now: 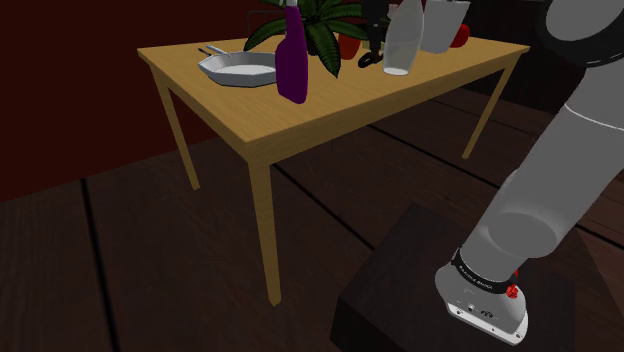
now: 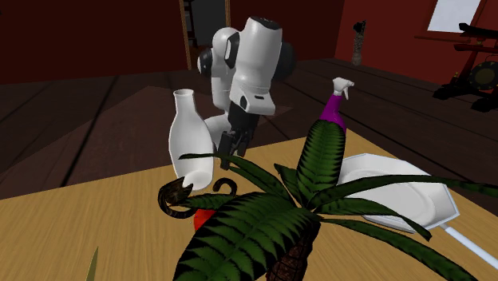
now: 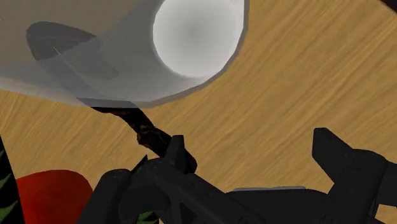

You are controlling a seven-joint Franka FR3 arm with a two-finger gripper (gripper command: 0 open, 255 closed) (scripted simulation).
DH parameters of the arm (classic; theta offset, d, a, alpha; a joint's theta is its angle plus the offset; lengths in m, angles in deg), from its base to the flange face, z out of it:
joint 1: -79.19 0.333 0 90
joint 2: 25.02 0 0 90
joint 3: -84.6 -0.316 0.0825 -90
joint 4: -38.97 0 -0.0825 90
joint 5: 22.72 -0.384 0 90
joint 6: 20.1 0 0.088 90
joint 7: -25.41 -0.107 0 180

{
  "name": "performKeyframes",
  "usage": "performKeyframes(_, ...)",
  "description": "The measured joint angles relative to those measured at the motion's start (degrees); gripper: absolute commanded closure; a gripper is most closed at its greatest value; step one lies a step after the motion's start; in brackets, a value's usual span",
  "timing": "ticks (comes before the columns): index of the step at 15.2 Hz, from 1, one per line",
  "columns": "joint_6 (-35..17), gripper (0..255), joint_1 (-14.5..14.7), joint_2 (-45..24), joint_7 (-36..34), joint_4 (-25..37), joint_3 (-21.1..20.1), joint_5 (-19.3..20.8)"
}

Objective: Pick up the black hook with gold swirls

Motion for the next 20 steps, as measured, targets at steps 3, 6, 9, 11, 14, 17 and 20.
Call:
performKeyframes(3,1.6,0,-1.0,-7.0,5.7,9.7,0.9,-0.1)
performKeyframes(6,1.1,0,-1.4,-10.9,8.2,13.7,1.1,-0.2)
performKeyframes(9,-1.0,0,-1.4,-10.6,7.9,11.5,1.0,0.0)
performKeyframes(11,-2.9,0,-1.3,-9.8,7.4,8.6,1.0,0.2)
performKeyframes(14,-4.2,255,-1.2,-9.2,7.0,7.2,0.9,0.3)
performKeyframes(17,-4.5,255,-1.2,-9.1,6.9,6.4,0.9,0.4)
performKeyframes(20,-4.7,255,-1.2,-9.0,6.9,6.3,0.9,0.4)
